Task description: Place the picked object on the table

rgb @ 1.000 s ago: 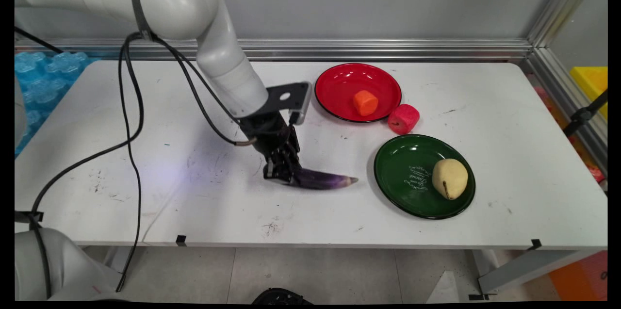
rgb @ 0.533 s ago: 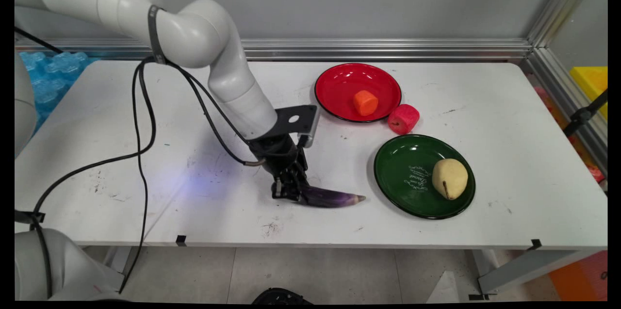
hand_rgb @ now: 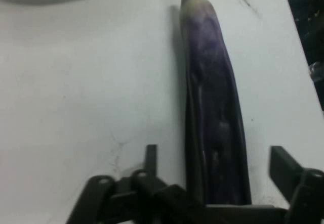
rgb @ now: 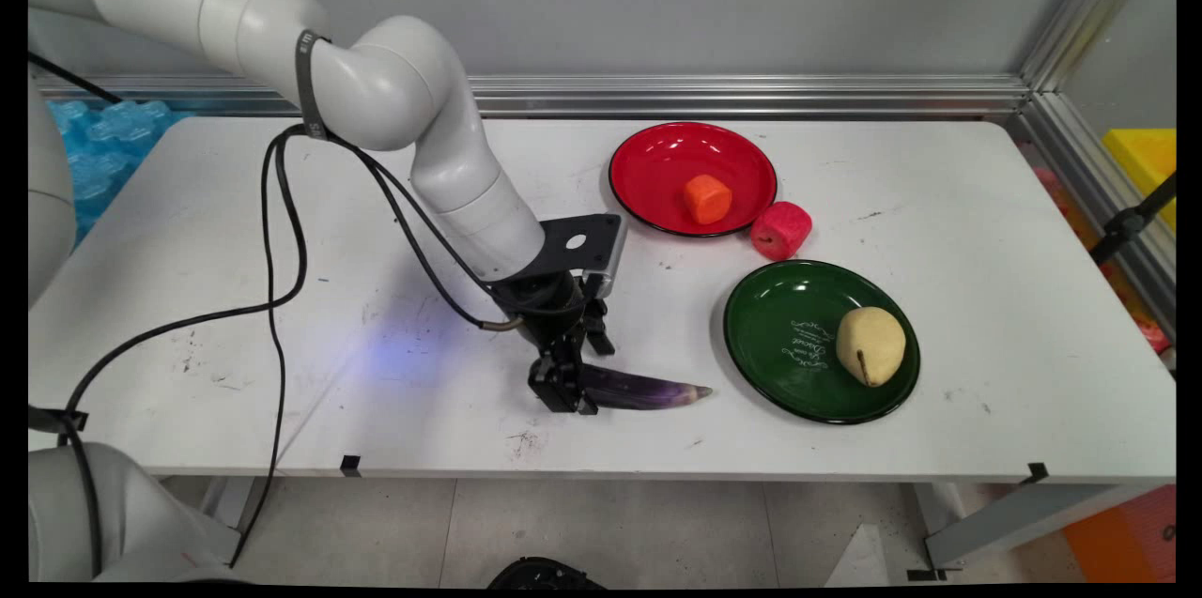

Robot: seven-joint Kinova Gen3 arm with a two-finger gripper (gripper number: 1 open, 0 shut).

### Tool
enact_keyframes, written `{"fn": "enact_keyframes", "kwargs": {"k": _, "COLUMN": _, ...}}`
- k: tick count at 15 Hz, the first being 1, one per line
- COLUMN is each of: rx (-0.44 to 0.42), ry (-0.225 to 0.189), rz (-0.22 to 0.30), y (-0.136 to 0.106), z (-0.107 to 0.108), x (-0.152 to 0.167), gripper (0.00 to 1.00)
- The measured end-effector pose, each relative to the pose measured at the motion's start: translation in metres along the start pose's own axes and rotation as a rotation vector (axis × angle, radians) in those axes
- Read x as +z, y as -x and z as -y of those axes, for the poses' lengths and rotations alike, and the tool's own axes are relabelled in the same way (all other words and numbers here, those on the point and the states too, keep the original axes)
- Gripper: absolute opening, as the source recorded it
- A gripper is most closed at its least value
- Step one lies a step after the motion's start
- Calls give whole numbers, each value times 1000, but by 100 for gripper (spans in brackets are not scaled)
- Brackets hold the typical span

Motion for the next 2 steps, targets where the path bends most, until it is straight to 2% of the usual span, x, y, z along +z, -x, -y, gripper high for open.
{"fn": "enact_keyframes", "kwargs": {"k": 2, "rx": 2, "ry": -5, "rz": -8, "y": 0, "z": 0, "x": -7, "gripper": 100}}
